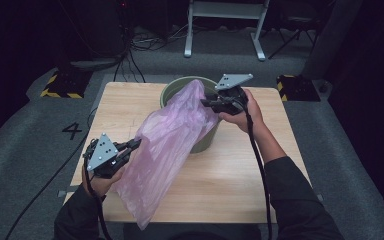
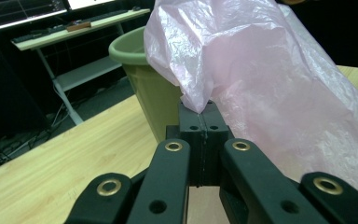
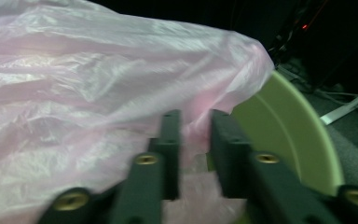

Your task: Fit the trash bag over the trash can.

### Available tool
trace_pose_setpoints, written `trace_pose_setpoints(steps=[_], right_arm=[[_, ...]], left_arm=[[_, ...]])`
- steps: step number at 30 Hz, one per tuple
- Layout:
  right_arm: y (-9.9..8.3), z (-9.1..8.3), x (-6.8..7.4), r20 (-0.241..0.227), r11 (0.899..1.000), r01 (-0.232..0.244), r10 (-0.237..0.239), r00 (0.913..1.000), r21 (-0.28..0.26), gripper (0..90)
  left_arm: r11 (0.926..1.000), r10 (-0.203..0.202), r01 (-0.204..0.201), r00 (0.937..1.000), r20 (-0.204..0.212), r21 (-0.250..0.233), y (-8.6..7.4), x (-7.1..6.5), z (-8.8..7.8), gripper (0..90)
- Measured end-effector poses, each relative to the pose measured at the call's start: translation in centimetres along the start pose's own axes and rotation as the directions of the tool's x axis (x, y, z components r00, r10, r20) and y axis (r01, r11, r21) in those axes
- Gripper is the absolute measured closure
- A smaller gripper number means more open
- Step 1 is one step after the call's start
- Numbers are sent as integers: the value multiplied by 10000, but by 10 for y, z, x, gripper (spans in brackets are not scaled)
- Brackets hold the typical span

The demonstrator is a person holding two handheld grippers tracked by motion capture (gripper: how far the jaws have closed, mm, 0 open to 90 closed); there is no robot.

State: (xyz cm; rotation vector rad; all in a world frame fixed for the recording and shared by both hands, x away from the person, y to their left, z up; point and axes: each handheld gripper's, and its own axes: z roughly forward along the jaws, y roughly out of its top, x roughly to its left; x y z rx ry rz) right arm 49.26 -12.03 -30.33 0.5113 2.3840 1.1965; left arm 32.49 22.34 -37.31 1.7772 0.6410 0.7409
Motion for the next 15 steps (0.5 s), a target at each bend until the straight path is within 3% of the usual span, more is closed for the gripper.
trace_pose_setpoints(steps=[4, 7, 11, 15], right_arm=[[4, 14, 0, 48, 9985, 204, -207, 9998, 500, 894], [6, 23, -2, -73, 9965, 192, -187, 9998, 816, 900], [8, 31, -3, 244, 9883, 298, -338, 9991, 1494, 900], [10, 37, -6, 360, 9861, 252, -315, 9989, 1641, 900]], left_arm=[[9999, 109, -109, 9999, 21, 4, 9, 1, 5, 900], [9994, 278, -276, 9996, -77, 224, 17, 2, 8, 900], [9990, 358, -355, 9993, -124, 255, 24, 5, 12, 900], [9993, 337, -335, 9994, -121, 165, 30, 8, 17, 900]])
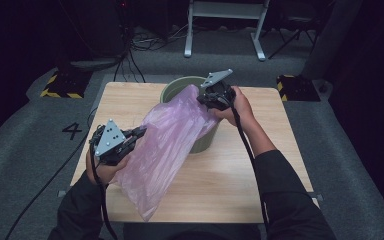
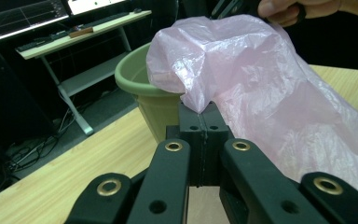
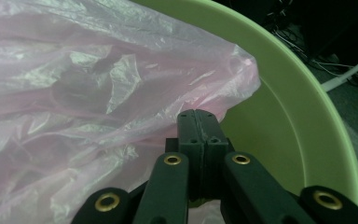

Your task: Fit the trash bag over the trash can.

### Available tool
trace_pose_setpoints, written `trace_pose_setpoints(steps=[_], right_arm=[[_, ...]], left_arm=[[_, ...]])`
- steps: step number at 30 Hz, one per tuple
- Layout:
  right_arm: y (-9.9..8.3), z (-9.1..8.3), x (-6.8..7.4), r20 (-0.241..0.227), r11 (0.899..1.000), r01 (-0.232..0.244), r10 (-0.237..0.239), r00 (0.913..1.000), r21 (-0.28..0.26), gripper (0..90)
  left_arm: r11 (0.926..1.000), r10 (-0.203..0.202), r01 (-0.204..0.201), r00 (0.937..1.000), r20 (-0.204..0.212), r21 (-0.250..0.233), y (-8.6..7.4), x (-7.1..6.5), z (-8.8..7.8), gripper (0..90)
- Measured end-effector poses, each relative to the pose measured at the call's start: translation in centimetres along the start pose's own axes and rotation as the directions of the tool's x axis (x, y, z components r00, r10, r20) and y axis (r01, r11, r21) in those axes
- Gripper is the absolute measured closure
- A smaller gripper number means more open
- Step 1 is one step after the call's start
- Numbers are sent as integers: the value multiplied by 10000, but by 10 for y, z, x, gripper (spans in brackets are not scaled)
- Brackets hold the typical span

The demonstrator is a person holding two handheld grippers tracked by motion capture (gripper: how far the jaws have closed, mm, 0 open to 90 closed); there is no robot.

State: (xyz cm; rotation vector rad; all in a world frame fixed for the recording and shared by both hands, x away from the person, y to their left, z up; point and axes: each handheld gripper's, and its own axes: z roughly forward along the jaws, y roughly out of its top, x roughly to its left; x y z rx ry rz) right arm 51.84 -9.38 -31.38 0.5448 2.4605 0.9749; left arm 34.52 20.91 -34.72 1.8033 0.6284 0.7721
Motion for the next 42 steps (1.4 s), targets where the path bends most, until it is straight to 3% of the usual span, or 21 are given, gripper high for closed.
trace_pose_setpoints(steps=[2, 4, 6, 7, 10, 13, 19, 22, 27, 30, 33, 34, 36, 38, 39, 42], right_arm=[[0, 2, -2, 179, 9998, 46, -49, 9998, 185, 876], [-2, 3, -6, 310, 9994, -299, 293, 9991, 191, 793], [-4, 1, -10, 397, 9988, -466, 460, 9982, 139, 628], [-6, -1, -11, 518, 9982, -604, 599, 9969, 67, 601], [-10, -9, -18, 439, 9935, -1008, 1032, 9937, -533, 508], [-15, -22, -20, 324, 9851, -1354, 1395, 9897, -1058, 473], [-27, -49, -14, -380, 9723, -1295, 1244, 9915, -1945, 398], [-32, -60, -7, -562, 9685, -1137, 1037, 9930, -2216, 355], [-37, -77, 10, -1197, 9538, -1012, 696, 9904, -2830, 304], [-37, -81, 20, -1830, 9505, -746, 191, 9829, -3017, 283], [-36, -81, 27, -2106, 9505, -593, -67, 9775, -3051, 278], [-35, -78, 33, -2379, 9550, -398, -328, 9707, -2938, 261], [-35, -74, 37, -2326, 9596, -221, -456, 9715, -2806, 311], [-34, -68, 40, -1994, 9682, 38, -554, 9783, -2503, 489], [-34, -66, 40, -1922, 9705, 101, -579, 9796, -2407, 530], [-32, -61, 40, -1931, 9699, 164, -649, 9790, -2430, 759]], left_arm=[[10000, -31, 31, 10000, 50, -29, 2, 0, 3, 900], [10000, 18, -18, 10000, 59, -29, 4, 0, 6, 900], [10000, 21, -21, 10000, 65, -28, 5, 1, 9, 900], [10000, -27, 27, 10000, 54, -32, 6, 1, 11, 900], [10000, -35, 35, 10000, 86, -22, 7, 2, 16, 900], [10000, -52, 52, 10000, 53, 5, 7, 2, 19, 900], [9998, -176, 176, 9998, 57, 23, 6, 2, 24, 900], [9999, -135, 134, 9998, 117, 79, 7, -1, 28, 900], [9998, -75, 69, 9995, 296, 197, 9, -6, 36, 900], [9997, -40, 32, 9995, 326, 236, 10, -8, 40, 900], [9997, -46, 38, 9993, 363, 224, 11, -8, 41, 900], [9997, -82, 74, 9993, 372, 217, 11, -8, 42, 900], [9997, -64, 55, 9992, 399, 226, 11, -9, 43, 900], [9997, -51, 41, 9990, 441, 237, 12, -9, 43, 900], [9997, -76, 66, 9990, 450, 214, 12, -9, 44, 900], [9998, -114, 106, 9987, 506, 152, 12, -9, 43, 900]])
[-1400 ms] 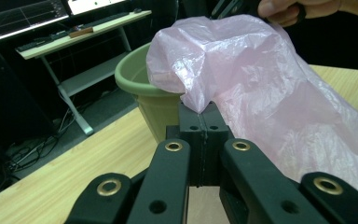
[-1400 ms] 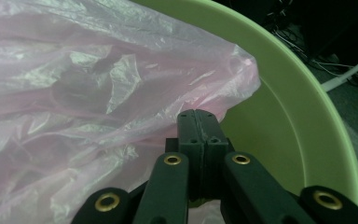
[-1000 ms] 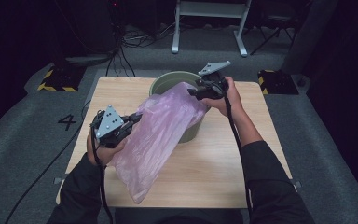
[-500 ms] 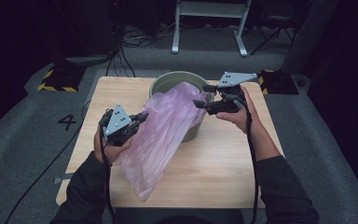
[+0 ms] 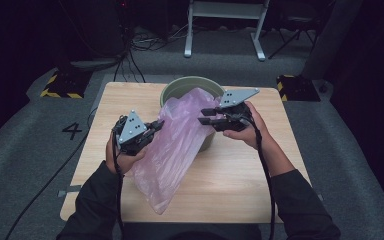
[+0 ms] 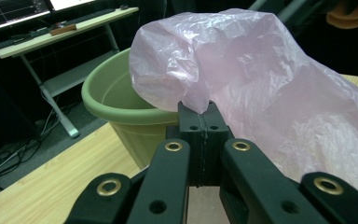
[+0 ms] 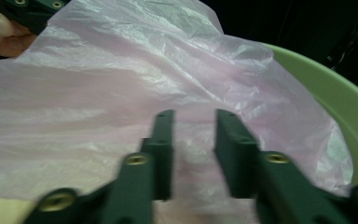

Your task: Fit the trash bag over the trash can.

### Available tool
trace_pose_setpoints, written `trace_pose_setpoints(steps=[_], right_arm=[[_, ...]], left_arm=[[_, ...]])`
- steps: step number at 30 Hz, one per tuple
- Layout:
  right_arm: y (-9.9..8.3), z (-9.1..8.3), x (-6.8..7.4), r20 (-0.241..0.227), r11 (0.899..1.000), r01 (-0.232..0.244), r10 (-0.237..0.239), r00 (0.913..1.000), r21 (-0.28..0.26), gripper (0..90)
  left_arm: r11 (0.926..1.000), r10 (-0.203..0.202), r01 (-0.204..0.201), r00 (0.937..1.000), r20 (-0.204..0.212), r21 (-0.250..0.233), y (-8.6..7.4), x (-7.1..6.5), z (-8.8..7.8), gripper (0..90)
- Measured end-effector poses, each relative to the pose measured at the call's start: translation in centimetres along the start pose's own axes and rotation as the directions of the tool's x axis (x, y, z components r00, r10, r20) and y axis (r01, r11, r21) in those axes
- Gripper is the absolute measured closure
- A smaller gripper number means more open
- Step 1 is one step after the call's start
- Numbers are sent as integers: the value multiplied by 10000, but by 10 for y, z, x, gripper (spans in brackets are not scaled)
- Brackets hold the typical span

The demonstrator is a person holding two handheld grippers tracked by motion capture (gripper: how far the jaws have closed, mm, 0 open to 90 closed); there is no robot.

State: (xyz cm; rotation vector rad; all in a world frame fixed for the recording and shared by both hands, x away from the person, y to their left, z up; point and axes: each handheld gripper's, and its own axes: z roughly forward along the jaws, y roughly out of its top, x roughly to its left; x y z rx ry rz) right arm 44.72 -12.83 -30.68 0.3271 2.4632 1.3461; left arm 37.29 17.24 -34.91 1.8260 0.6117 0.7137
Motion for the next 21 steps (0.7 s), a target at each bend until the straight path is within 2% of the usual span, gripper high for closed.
trace_pose_setpoints(steps=[4, 5, 7, 10, 12, 13, 14, 17, 18, 21], right_arm=[[1, 1, 3, 250, 9989, 311, -302, 9992, -355, 900], [1, 0, 3, 279, 9984, 370, -359, 9990, -416, 900], [2, 0, 3, 701, 9972, 584, -550, 9960, -465, 900], [1, -1, -4, 893, 9974, 279, -220, 9958, -659, 900], [0, 0, -8, 657, 9979, 51, -9, 9978, -645, 900], [-1, 0, -9, 360, 9977, -42, 66, 9993, -682, 776], [-1, 0, -8, 67, 9972, -146, 151, 9999, -733, 587], [2, 1, -3, -43, 9898, -678, 678, 9977, -1255, 236], [3, 2, -1, -219, 9881, -709, 686, 9974, -1363, 200], [6, 9, 6, -505, 9938, -358, 306, 9983, -1053, 221]], left_arm=[[9998, -176, 175, 9998, -30, -68, -1, 2, 0, 873], [9998, -177, 177, 9998, -49, -36, -2, 2, 0, 866], [9998, -187, 186, 9998, -42, -35, -2, 3, -1, 866], [9995, -267, 268, 9996, 24, -142, -1, 4, -3, 836], [9996, -250, 251, 9997, 60, -114, -1, 3, -4, 855], [9996, -250, 251, 9997, 60, -114, -1, 3, -4, 874], [9999, -141, 142, 9998, 112, -57, -1, 2, -4, 882], [10000, -84, 85, 9997, 230, -24, -1, 1, -1, 895], [10000, -81, 81, 9996, 257, 1, 0, 0, 0, 895], [10000, 23, -24, 9992, 403, 39, 1, -5, 4, 897]])
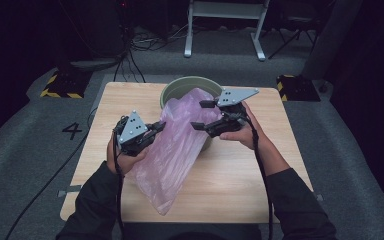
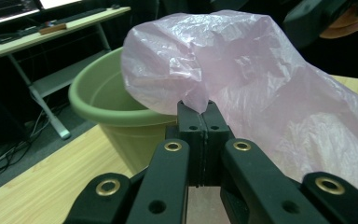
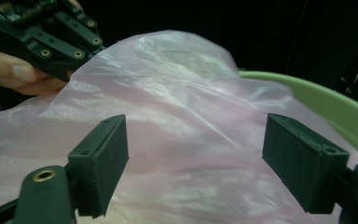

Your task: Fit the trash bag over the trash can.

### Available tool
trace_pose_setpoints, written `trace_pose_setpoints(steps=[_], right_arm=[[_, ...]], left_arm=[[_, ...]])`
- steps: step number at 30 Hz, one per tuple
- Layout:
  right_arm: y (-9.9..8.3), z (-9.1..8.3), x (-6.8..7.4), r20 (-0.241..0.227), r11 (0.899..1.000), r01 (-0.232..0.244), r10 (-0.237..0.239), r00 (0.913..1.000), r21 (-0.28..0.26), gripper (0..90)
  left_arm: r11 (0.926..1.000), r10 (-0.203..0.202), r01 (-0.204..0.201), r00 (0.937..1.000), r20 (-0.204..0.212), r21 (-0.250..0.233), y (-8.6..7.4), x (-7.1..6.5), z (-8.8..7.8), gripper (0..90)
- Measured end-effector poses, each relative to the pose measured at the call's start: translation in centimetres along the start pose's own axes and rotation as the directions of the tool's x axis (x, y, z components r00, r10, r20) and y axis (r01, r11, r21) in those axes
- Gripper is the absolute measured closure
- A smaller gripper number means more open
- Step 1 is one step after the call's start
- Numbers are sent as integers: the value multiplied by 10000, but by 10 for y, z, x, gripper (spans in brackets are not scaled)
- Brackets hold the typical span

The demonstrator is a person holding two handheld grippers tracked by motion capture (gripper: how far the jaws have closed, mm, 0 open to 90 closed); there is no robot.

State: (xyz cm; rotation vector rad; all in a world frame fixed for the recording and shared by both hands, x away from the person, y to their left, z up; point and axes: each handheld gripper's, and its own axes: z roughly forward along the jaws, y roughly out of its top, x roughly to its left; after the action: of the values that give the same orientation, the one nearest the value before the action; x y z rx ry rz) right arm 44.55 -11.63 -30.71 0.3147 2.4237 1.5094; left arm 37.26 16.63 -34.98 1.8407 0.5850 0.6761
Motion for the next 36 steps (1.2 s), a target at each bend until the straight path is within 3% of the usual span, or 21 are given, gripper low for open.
trace_pose_setpoints(steps=[4, 6, 7, 9, 12, 14, 18, 21, 26, 30, 34, 36], right_arm=[[1, 13, 2, 606, 9971, 37, -83, 9981, 760, 252], [2, 16, 3, 873, 9944, 159, -251, 9959, 1041, 420], [2, 17, 3, 986, 9929, 245, -360, 9945, 1160, 454], [2, 19, 2, 1089, 9918, 278, -416, 9932, 1251, 645], [3, 19, 3, 1131, 9901, 535, -684, 9912, 1299, 814], [4, 17, 1, 1224, 9913, 529, -677, 9902, 1205, 888], [5, 12, -5, 1457, 9939, 393, -542, 9878, 1033, 900], [6, 6, -13, 1486, 9975, -3, -103, 9888, 712, 896], [4, 0, -28, 2016, 9972, -435, 303, 9790, 612, 898], [2, 0, -40, 2407, 9956, -705, 536, 9691, 621, 896], [0, 3, -52, 2686, 9925, -1002, 782, 9601, 695, 892], [-3, 5, -57, 2764, 9903, -1118, 851, 9573, 825, 890]], left_arm=[[10000, 75, -74, 9999, 125, -8, 2, -4, 4, 897], [9999, 112, -112, 9997, 229, -35, 4, -6, 5, 897], [9999, 147, -146, 9996, 248, -47, 5, -6, 5, 897], [9998, 180, -179, 9994, 302, -25, 6, -8, 6, 897], [9998, 207, -206, 9995, 233, -48, 8, -9, 6, 886], [9998, 112, -110, 9998, 140, -168, 9, -8, 4, 807], [9990, -293, 297, 9995, 100, -343, 11, -5, -4, 532], [9988, -416, 420, 9990, 167, -236, 11, -4, -12, 416], [9986, -439, 450, 9982, 405, -265, 13, -4, -29, 380], [10000, -35, 31, 9988, 495, 79, 10, -7, -46, 378], [9982, -333, 304, 9979, 559, 516, -1, -2, -45, 349], [9973, -555, 521, 9962, 673, 511, -6, 2, -43, 348]])
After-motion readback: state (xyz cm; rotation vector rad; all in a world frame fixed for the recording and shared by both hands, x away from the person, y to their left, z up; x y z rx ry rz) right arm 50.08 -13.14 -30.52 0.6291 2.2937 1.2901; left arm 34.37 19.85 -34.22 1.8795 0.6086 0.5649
